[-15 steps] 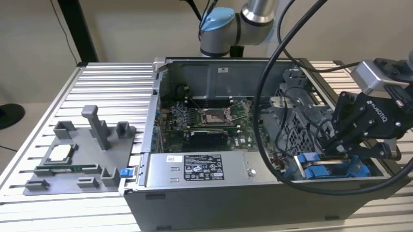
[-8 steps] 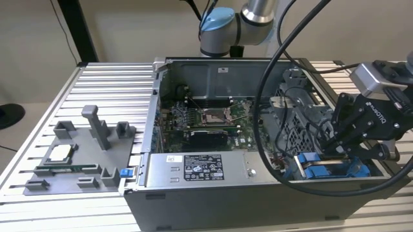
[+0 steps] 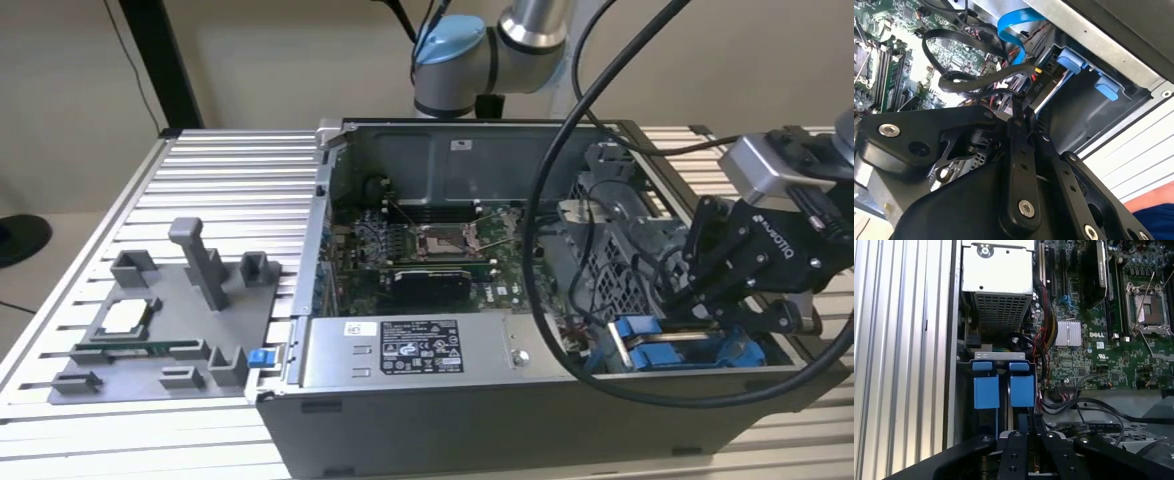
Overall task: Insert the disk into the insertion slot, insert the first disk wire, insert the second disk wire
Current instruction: 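Insert the second disk wire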
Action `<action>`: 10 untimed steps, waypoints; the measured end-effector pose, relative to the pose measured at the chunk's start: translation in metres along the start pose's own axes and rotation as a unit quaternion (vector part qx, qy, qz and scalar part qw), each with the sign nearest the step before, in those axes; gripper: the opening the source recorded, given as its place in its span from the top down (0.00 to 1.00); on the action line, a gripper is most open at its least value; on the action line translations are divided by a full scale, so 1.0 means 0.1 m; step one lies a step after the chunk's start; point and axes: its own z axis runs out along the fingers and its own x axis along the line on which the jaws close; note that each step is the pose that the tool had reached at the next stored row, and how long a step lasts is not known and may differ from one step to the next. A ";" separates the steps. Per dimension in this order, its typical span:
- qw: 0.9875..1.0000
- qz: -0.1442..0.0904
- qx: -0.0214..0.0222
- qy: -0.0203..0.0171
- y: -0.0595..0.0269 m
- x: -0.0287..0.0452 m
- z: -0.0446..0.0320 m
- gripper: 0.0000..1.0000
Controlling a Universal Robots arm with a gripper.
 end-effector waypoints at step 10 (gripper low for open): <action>1.000 0.000 0.000 -0.001 0.000 0.000 0.000 0.00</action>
